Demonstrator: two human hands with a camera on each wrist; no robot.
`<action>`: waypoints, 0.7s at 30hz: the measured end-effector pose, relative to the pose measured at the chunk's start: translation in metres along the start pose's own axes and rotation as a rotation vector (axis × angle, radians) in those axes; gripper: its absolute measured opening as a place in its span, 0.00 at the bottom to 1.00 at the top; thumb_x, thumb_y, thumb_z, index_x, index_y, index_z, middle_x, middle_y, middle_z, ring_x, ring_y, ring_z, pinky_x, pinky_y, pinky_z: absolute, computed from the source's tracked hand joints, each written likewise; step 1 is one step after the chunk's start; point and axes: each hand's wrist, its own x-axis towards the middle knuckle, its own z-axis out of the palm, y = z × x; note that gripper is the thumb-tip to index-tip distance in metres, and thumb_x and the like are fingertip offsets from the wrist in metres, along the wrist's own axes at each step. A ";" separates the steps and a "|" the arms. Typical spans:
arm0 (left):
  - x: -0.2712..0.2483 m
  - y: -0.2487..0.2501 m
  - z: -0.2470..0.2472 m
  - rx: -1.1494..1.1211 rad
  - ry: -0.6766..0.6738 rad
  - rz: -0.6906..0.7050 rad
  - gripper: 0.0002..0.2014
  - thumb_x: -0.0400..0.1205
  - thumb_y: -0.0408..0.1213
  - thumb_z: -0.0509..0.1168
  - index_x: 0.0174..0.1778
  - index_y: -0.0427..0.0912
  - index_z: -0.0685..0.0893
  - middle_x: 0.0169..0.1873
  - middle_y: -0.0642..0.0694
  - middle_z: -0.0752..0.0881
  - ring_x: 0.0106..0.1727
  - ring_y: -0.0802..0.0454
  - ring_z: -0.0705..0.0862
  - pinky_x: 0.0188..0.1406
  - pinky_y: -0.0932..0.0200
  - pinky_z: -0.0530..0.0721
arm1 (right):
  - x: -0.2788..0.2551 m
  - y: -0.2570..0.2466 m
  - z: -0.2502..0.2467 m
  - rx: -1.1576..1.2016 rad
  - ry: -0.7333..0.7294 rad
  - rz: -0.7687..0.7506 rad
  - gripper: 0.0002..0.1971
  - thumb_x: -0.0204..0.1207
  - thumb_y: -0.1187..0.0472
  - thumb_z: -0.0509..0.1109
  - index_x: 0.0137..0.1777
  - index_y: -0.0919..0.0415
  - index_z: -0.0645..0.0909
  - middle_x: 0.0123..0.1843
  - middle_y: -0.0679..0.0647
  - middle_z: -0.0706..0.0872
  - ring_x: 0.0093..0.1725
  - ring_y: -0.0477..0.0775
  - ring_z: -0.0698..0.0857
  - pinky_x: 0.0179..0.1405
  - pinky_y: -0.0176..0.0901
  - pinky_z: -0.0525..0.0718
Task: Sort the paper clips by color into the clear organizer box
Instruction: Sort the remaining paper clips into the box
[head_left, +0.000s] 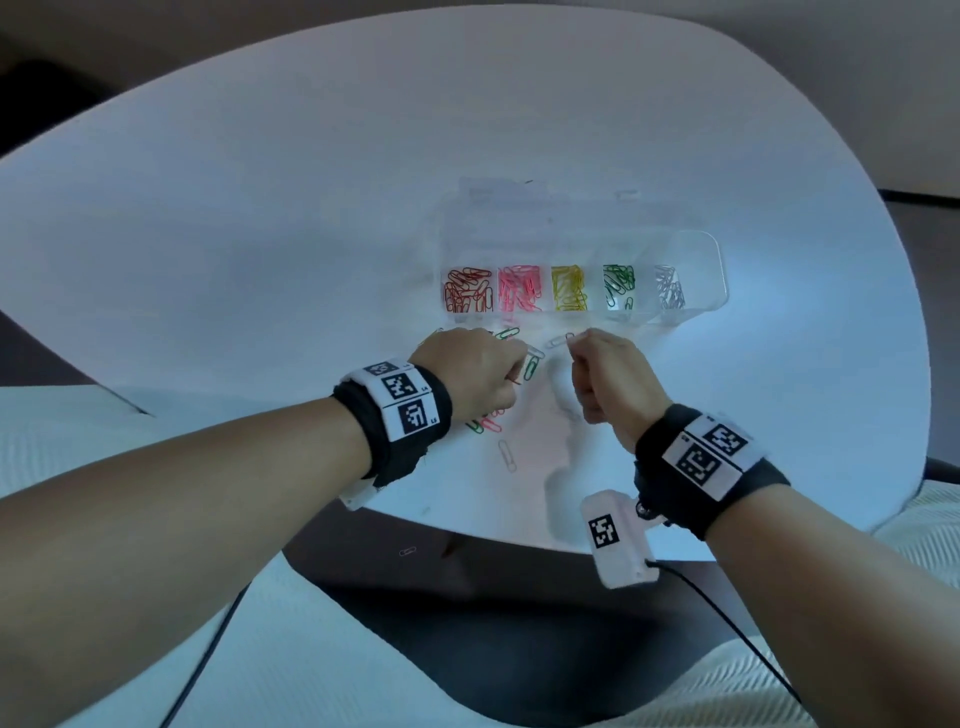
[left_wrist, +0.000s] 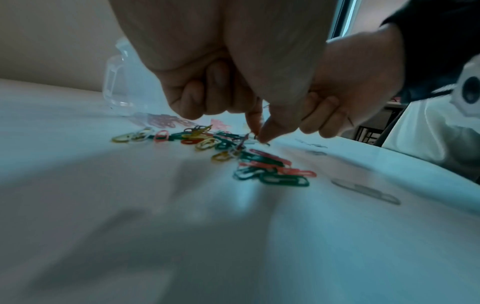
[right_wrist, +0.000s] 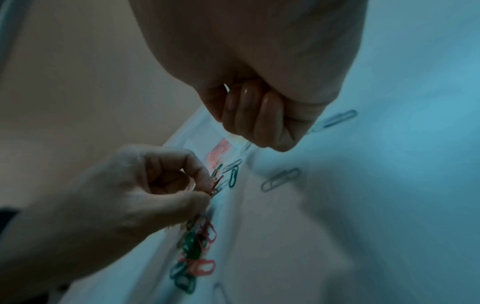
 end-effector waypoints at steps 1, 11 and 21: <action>-0.001 0.000 -0.001 -0.063 0.019 -0.020 0.04 0.77 0.43 0.60 0.43 0.48 0.75 0.31 0.50 0.79 0.36 0.45 0.77 0.32 0.55 0.71 | -0.003 0.002 -0.002 0.155 -0.036 0.061 0.16 0.79 0.62 0.58 0.30 0.54 0.61 0.26 0.51 0.58 0.23 0.49 0.53 0.21 0.35 0.52; -0.022 0.011 -0.055 -1.265 -0.183 -0.178 0.06 0.65 0.35 0.51 0.26 0.46 0.59 0.18 0.48 0.59 0.19 0.54 0.52 0.23 0.62 0.50 | -0.012 -0.006 0.005 0.472 -0.135 0.111 0.12 0.64 0.75 0.47 0.30 0.56 0.59 0.25 0.55 0.70 0.22 0.52 0.65 0.18 0.35 0.61; -0.025 0.007 -0.094 -1.332 -0.039 -0.147 0.05 0.62 0.28 0.50 0.25 0.41 0.68 0.16 0.46 0.62 0.21 0.53 0.52 0.25 0.57 0.50 | 0.004 -0.012 0.034 -0.634 0.106 -0.274 0.01 0.72 0.54 0.73 0.42 0.49 0.86 0.29 0.45 0.78 0.32 0.49 0.80 0.32 0.39 0.75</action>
